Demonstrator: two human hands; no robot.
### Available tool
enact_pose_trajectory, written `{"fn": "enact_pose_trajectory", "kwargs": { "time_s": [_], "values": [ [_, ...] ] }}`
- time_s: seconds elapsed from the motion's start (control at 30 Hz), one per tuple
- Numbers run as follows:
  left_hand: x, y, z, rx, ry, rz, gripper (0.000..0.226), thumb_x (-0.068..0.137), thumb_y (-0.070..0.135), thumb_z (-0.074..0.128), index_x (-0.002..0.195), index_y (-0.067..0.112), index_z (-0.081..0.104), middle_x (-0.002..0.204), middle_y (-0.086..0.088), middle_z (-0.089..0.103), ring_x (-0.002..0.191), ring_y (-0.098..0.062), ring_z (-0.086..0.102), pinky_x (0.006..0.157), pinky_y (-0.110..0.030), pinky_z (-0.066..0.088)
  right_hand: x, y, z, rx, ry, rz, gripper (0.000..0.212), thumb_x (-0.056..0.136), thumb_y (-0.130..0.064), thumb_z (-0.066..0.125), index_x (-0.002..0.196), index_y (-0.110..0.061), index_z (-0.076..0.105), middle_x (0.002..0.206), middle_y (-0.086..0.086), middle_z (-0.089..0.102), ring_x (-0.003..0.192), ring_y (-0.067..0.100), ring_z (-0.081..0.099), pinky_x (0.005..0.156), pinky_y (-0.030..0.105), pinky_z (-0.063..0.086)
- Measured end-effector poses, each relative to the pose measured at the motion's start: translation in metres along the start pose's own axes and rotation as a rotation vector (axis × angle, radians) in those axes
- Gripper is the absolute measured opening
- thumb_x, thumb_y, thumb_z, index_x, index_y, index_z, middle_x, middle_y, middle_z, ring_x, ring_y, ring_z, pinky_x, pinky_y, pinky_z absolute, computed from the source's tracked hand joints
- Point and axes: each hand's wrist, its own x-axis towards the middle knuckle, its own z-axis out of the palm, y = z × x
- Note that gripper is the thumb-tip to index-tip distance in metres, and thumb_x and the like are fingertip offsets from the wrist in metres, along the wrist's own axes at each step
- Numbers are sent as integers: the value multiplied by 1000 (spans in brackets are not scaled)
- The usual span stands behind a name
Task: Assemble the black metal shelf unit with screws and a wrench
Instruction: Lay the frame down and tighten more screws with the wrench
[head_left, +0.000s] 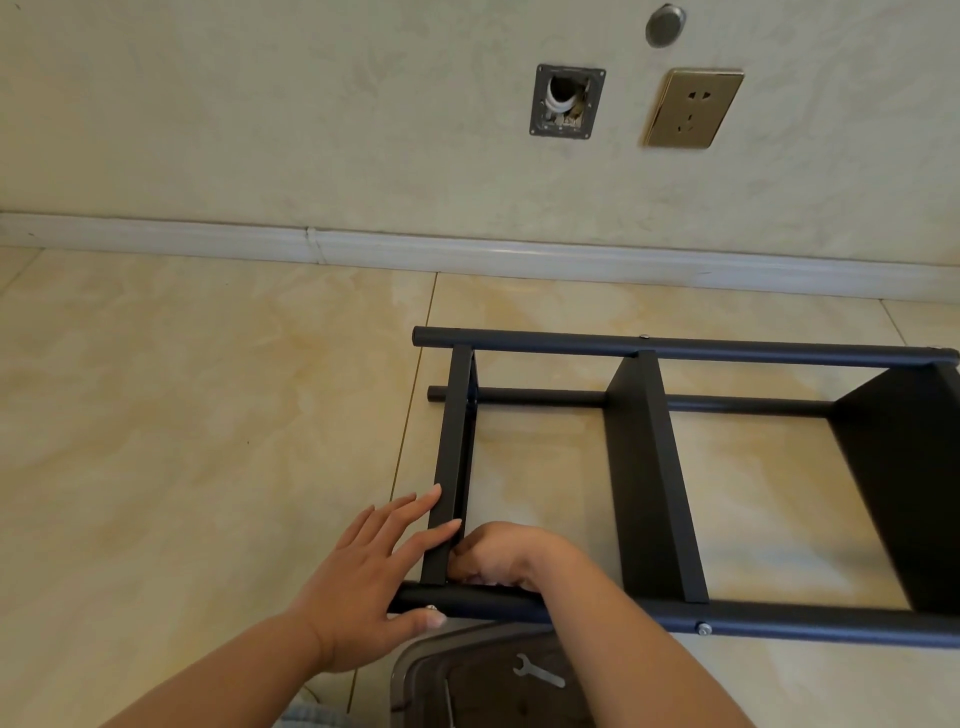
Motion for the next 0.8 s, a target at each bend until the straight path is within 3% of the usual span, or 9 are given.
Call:
{"fn": "enact_pose_trajectory", "kwargs": {
  "time_s": [0.03, 0.1, 0.17, 0.3, 0.37, 0.43, 0.53, 0.6, 0.8],
  "values": [
    [1, 0, -2, 41, 17, -10, 72, 82, 83, 17, 144, 52, -2, 158, 12, -7, 141, -12, 5, 114, -31, -2, 1, 0, -1, 5, -9, -2, 17, 93, -25, 52, 102, -17, 64, 88, -2, 62, 83, 13, 56, 79, 27, 44],
    [4, 1, -5, 57, 37, 22, 76, 70, 91, 2, 137, 58, -14, 151, 19, -27, 140, -6, -13, 112, -28, -14, 3, 3, -2, 15, 1, -9, 22, 92, -24, 53, 107, -13, 64, 99, 2, 64, 93, 16, 58, 89, 31, 46],
    [8, 7, -16, -67, -56, -52, 85, 61, 93, -5, 135, 55, -18, 146, 24, -30, 138, -1, -17, 115, -28, -12, 5, 5, -9, 38, 158, -31, 23, 92, -25, 55, 110, -14, 65, 106, 3, 66, 98, 17, 60, 91, 32, 49],
    [37, 17, -34, -372, 157, -331, 83, 87, 60, 46, 151, 31, 1, 156, 11, 10, 136, -7, 28, 109, -32, 34, -7, 12, -36, -220, 871, -37, 21, 93, -24, 50, 111, -21, 59, 111, 0, 59, 99, 14, 56, 88, 31, 49],
    [59, 18, -42, -464, 178, -461, 73, 92, 49, 50, 151, 25, 14, 150, 5, 32, 130, -11, 41, 104, -34, 39, -15, 16, -51, -477, 1309, -65, 32, 84, -15, 56, 116, -18, 56, 120, 6, 53, 110, 24, 51, 93, 37, 44],
    [79, 21, -51, -482, 158, -533, 64, 94, 46, 49, 148, 22, 27, 143, 1, 45, 124, -16, 49, 101, -34, 42, -19, 23, -66, -500, 1560, -50, 54, 71, -7, 63, 125, -10, 53, 130, 17, 49, 119, 37, 46, 98, 47, 39],
    [103, 24, -56, -448, 136, -607, 53, 95, 44, 49, 139, 16, 42, 130, -6, 56, 114, -23, 55, 91, -33, 46, -28, 30, -85, -333, 1376, 162, 74, 87, -13, 54, 149, -8, 15, 153, 14, 21, 139, 31, 25, 111, 40, 24],
    [113, 27, -61, -402, 108, -658, 41, 95, 39, 49, 126, 12, 52, 111, -8, 60, 98, -25, 58, 78, -30, 46, -30, 32, -93, -202, 1270, 218, 72, 93, -13, 49, 150, -7, 5, 156, 11, 17, 139, 29, 26, 108, 36, 30],
    [126, 23, -70, -358, 66, -697, 27, 93, 28, 52, 106, 5, 59, 92, -8, 58, 80, -21, 55, 64, -28, 43, -47, 35, -127, 307, 1115, 285, 33, 91, -9, 53, 122, 1, 51, 119, 19, 58, 108, 31, 57, 81, 31, 45]
  ]
}}
